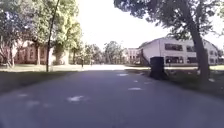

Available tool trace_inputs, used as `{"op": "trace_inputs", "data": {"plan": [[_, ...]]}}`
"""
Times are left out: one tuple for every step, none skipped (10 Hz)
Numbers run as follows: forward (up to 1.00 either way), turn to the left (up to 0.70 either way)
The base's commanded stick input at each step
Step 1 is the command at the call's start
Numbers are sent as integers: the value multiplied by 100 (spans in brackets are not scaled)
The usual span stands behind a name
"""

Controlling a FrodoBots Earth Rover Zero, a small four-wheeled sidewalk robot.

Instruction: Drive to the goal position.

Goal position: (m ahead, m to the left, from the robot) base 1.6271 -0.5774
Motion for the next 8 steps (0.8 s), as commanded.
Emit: {"op": "trace_inputs", "data": {"plan": [[45, 0], [45, 0], [45, 0], [45, 0], [45, 0], [45, 0], [45, 0], [45, 0]]}}
